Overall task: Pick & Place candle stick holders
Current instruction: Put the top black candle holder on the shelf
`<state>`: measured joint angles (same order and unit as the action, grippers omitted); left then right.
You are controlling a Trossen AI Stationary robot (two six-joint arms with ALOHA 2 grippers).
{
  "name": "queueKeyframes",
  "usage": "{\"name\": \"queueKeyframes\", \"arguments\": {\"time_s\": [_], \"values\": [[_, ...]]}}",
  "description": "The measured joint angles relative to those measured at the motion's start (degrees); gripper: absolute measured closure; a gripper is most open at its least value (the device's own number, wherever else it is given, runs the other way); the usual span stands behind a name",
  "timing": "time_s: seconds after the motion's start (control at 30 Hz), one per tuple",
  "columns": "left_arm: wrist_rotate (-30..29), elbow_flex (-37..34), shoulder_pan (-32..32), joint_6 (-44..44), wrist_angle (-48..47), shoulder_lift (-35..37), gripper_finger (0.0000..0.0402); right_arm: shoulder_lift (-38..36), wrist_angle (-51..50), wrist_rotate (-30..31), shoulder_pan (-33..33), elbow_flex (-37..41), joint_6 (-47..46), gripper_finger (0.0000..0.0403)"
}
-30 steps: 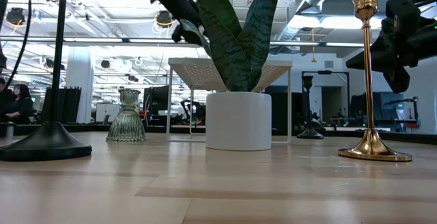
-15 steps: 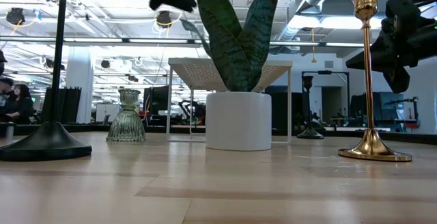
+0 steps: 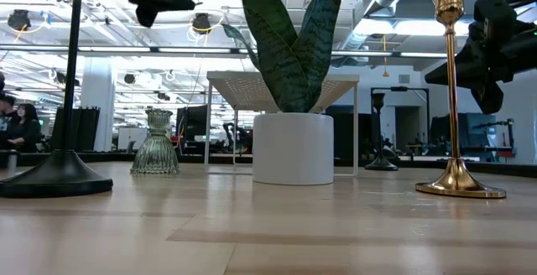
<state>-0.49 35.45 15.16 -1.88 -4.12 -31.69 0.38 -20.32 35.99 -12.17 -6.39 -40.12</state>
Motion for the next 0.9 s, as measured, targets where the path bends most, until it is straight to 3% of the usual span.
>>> {"name": "queueKeyframes", "arguments": {"time_s": [0.17,0.3,0.47,0.9], "values": [[3.6,-13.4,0.0,0.1,12.8,2.9,0.0398,0.0,0.0,0.0,0.0,0.0,0.1,0.0403],[6.0,-19.1,0.0,-3.5,22.6,2.5,0.0396,0.0,0.0,0.0,0.0,0.0,0.2,0.0403],[8.8,-20.3,0.0,-4.3,30.7,2.4,0.0396,0.0,0.3,0.0,0.0,0.0,0.2,0.0403],[9.0,-20.3,0.0,-4.5,31.9,2.5,0.0398,0.3,6.2,6.7,0.2,0.0,8.6,0.0403]]}}
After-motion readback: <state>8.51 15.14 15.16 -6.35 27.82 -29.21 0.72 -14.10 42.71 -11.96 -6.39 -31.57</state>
